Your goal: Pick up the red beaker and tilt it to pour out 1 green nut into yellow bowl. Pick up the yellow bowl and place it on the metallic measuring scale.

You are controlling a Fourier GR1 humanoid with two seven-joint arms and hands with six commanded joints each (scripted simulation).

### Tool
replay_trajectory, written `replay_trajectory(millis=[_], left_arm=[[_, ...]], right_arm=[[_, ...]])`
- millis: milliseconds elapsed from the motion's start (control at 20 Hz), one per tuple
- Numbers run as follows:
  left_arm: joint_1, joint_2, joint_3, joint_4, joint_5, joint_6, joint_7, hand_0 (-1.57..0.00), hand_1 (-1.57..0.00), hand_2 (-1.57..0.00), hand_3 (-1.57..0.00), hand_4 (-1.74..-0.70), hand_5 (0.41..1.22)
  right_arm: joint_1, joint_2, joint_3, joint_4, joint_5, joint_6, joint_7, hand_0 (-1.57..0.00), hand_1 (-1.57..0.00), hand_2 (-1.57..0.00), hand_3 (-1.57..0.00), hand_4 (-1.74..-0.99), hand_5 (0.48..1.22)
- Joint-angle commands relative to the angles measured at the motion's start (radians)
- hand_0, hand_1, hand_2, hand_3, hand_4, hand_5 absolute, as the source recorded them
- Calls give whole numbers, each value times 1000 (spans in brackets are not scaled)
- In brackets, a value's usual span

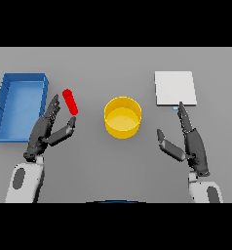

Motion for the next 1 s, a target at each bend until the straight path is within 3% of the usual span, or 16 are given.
replay_trajectory(millis=[0,150,450,750,950], left_arm=[[-28,-6,5,42,-7,7,-6,1,1,1,1,-1370,732],[-121,-3,30,145,-17,18,-11,1,1,1,1,-1382,739],[-241,-11,81,346,-17,35,-54,1,1,1,1,-1339,717],[-345,-10,108,470,-22,44,-89,1,1,1,1,-1315,706],[-396,-12,115,527,-23,35,-102,1,1,1,1,-1318,708]], right_arm=[[0,-4,-7,5,-9,4,-5,1,1,1,1,-1296,677],[11,1,-6,-8,-9,-1,-12,1,1,1,1,-1312,681],[-4,2,-13,-24,-20,-3,28,1,1,1,1,-1341,689],[-1,-9,-29,2,-32,4,4,1,1,1,1,-1331,687],[-3,6,-18,2,-28,2,20,1,1,1,1,-1320,683]])
